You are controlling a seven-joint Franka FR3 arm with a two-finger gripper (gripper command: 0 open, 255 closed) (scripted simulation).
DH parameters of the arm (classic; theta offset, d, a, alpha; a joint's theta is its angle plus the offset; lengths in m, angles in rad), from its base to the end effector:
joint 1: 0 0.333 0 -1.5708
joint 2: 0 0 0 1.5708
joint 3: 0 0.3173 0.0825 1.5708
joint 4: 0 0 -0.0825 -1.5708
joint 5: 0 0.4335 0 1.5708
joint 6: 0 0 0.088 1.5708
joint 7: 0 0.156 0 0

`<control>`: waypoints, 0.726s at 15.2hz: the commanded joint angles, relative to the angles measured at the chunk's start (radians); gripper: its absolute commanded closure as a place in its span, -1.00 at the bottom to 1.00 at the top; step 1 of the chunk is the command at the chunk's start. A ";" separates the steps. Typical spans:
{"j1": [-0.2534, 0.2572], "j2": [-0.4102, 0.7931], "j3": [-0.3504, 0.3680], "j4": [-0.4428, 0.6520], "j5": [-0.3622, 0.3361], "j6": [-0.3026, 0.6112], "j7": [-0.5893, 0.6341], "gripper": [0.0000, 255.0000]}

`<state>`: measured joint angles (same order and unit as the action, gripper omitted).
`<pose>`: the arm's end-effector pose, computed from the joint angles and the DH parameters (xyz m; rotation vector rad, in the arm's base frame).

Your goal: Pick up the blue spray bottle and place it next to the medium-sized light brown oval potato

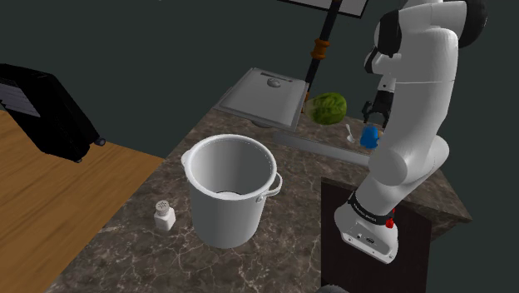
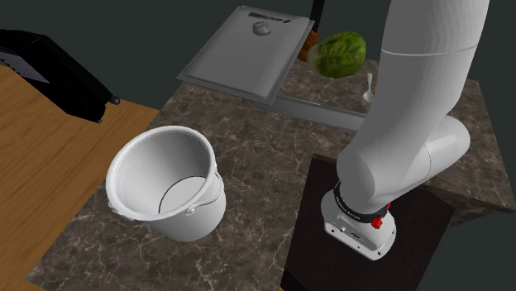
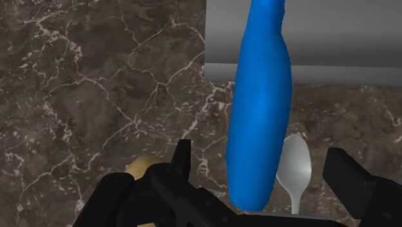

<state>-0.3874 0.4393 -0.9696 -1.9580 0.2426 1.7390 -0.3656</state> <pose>0.1472 -0.5461 0.2410 -2.3973 1.5158 0.5707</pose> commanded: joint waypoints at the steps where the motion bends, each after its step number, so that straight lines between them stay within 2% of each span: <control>1: 0.002 -0.001 0.000 -0.001 -0.001 0.000 0.001 -1.00; 5: -0.026 0.009 -0.002 0.139 -0.008 -0.127 0.006 -1.00; 11: -0.026 0.009 -0.002 0.139 -0.008 -0.127 0.006 -1.00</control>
<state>-0.4129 0.4479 -0.9720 -1.8197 0.2348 1.6123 -0.3598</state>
